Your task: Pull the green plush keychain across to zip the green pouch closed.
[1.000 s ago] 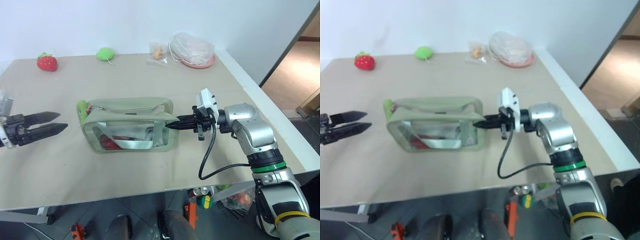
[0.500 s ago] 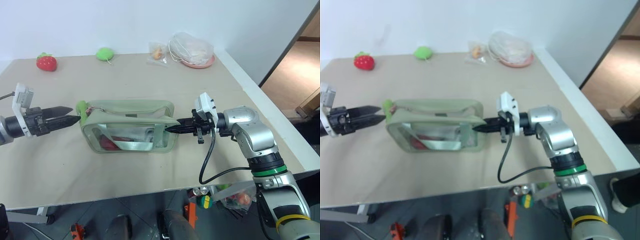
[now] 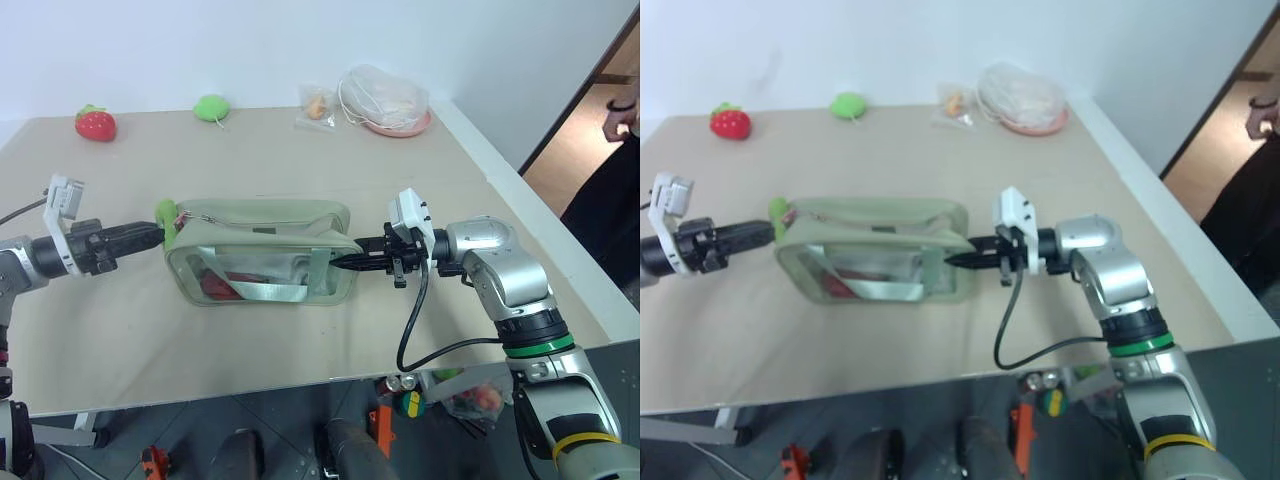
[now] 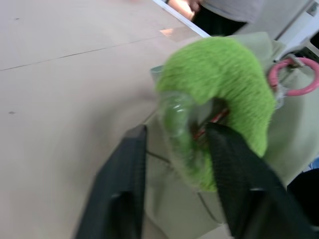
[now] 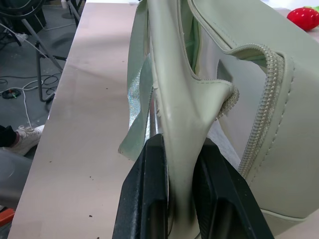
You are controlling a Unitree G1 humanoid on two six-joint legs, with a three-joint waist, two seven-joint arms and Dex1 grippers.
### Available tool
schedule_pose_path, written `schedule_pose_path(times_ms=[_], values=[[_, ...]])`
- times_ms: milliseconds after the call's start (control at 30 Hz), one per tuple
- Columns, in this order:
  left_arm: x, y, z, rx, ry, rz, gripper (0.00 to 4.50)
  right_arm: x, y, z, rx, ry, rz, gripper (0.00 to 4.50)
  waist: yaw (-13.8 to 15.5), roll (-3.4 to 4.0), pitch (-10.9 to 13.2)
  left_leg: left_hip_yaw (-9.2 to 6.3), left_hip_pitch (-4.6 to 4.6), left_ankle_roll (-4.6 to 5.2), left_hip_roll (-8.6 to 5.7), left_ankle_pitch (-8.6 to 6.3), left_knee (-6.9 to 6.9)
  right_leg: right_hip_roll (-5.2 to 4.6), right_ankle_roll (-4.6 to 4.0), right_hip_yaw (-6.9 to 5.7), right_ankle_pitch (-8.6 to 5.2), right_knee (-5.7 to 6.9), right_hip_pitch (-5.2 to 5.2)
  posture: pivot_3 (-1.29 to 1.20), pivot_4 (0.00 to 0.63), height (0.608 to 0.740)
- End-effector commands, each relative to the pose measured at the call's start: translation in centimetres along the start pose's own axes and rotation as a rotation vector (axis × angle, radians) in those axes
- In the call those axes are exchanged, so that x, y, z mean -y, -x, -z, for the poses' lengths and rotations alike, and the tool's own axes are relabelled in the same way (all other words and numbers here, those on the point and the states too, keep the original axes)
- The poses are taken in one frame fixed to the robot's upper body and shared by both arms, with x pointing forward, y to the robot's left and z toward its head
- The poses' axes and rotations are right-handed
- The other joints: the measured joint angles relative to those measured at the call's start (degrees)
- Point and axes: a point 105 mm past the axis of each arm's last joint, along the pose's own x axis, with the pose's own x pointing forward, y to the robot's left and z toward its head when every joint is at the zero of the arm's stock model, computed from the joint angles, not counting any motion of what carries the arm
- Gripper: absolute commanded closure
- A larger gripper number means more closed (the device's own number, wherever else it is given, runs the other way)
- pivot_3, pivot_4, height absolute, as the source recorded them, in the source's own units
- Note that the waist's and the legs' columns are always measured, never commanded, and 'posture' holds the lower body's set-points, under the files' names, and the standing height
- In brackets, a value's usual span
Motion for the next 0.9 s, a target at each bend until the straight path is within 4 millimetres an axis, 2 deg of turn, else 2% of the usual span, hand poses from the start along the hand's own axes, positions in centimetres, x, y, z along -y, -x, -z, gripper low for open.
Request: schedule_pose_path(times_ms=[33,67,300,467,633,733,900], values=[[0.8,0.2,-1.2,0.008,-0.056,0.020,4.19,-0.1,0.1,-0.8,0.004,0.044,-0.005,3.79,0.0,0.00,0.0,0.00,0.00,0.00,0.00,0.00,0.00,0.00,0.00,0.00,0.00,0.00,0.00,0.00,0.150,0.740],[0.8,0.2,-1.4,0.012,-0.058,0.019,4.48,0.0,0.0,-0.8,0.005,0.044,-0.004,3.79,0.0,0.00,0.0,-0.01,0.00,0.00,0.00,0.00,0.00,0.00,0.00,-0.01,0.00,0.00,0.00,0.00,0.150,0.740],[1.3,0.0,-2.1,0.024,-0.106,0.030,4.48,0.0,0.0,-0.8,0.004,0.047,-0.001,3.79,0.0,0.00,0.0,-0.01,0.00,0.00,0.01,0.00,0.00,0.01,0.00,-0.01,0.00,0.00,0.00,0.00,0.150,0.740],[3.4,-0.3,-6.6,0.166,-0.205,0.097,4.48,-0.1,0.0,-0.7,0.001,0.046,-0.002,3.79,0.0,-0.03,0.0,-0.07,-0.07,0.00,0.00,0.00,0.05,0.00,0.01,-0.07,0.01,0.00,0.00,0.00,0.150,0.740],[5.8,-0.8,-9.0,0.225,-0.237,0.189,4.48,-0.1,0.0,-0.7,-0.002,0.048,-0.001,3.79,0.0,-0.02,0.0,-0.02,-0.06,0.00,-0.05,0.00,0.07,-0.02,0.08,-0.01,0.04,-0.01,0.01,0.00,0.150,0.740],[6.6,-1.8,-8.6,0.174,-0.263,0.222,4.48,-0.1,0.0,-0.7,-0.003,0.049,0.000,3.79,-0.1,-0.02,0.0,-0.01,-0.02,0.00,-0.04,0.00,0.06,0.00,0.10,0.03,0.05,0.00,0.01,0.00,0.150,0.740],[6.3,-3.8,-5.8,0.005,-0.312,0.196,4.48,-0.1,-0.1,-0.7,-0.004,0.050,0.001,3.79,0.0,-0.02,0.0,-0.03,-0.02,0.00,-0.04,0.00,0.08,0.01,0.10,0.00,0.05,0.00,0.04,0.00,0.150,0.740]])
